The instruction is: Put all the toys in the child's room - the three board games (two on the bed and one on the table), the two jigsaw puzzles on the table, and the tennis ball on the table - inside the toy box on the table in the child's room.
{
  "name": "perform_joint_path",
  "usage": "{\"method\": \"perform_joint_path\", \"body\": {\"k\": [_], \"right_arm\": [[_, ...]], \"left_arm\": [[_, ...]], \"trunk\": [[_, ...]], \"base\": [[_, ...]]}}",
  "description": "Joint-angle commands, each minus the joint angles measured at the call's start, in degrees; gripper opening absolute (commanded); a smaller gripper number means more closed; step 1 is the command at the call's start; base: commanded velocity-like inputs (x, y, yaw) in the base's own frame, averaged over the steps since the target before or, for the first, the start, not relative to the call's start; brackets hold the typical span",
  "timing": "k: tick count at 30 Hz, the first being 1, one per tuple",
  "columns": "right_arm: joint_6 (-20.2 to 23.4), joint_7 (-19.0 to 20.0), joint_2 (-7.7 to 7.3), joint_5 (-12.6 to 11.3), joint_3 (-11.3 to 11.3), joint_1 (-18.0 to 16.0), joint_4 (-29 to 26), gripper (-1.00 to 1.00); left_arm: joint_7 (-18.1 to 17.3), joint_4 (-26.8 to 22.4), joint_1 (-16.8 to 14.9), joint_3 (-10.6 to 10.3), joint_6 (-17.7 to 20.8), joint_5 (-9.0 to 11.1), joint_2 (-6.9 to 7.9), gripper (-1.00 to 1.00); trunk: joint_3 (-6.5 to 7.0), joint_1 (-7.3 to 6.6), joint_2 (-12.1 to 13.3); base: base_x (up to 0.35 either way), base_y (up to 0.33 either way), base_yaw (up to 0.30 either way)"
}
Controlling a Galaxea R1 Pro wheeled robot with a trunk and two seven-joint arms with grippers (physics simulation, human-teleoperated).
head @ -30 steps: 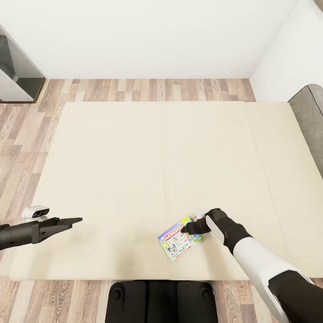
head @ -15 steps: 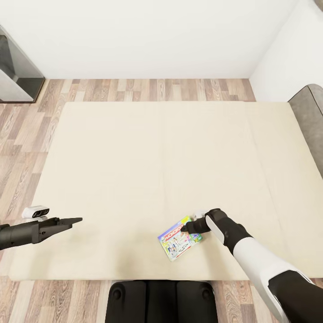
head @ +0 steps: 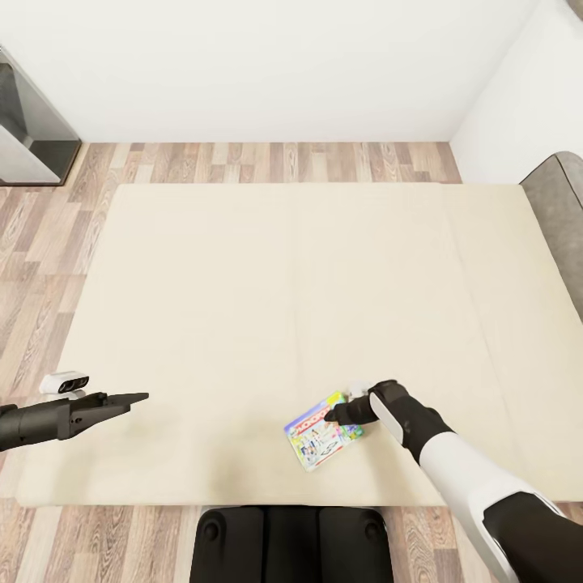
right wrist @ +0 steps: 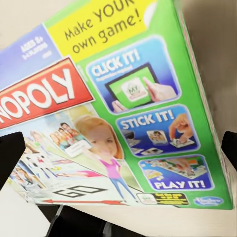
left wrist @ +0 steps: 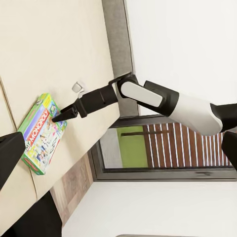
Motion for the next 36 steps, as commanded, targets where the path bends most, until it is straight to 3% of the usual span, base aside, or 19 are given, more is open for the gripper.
{"method": "perform_joint_path", "body": {"k": [1, 26, 36], "right_arm": [[0.16, 0.22, -0.01, 0.13, 0.29, 0.03, -0.07, 1.0], [0.15, 0.22, 0.34, 0.15, 0.28, 0.42, -0.07, 1.0], [0.15, 0.33, 0.4, 0.15, 0.26, 2.05, -0.07, 1.0]], "left_arm": [[-0.2, -0.01, -0.02, -0.02, 0.61, 0.0, 0.02, 1.0], [-0.2, -0.01, -0.02, -0.02, 0.61, 0.0, 0.02, 1.0], [-0.2, -0.01, -0.02, -0.02, 0.61, 0.0, 0.02, 1.0]], "trunk": [[-0.06, 0.03, -0.09], [-0.04, 0.03, -0.09], [0.22, 0.03, -0.09]], "base": [[0.0, 0.0, 0.0], [0.0, 0.0, 0.0], [0.0, 0.0, 0.0]]}}
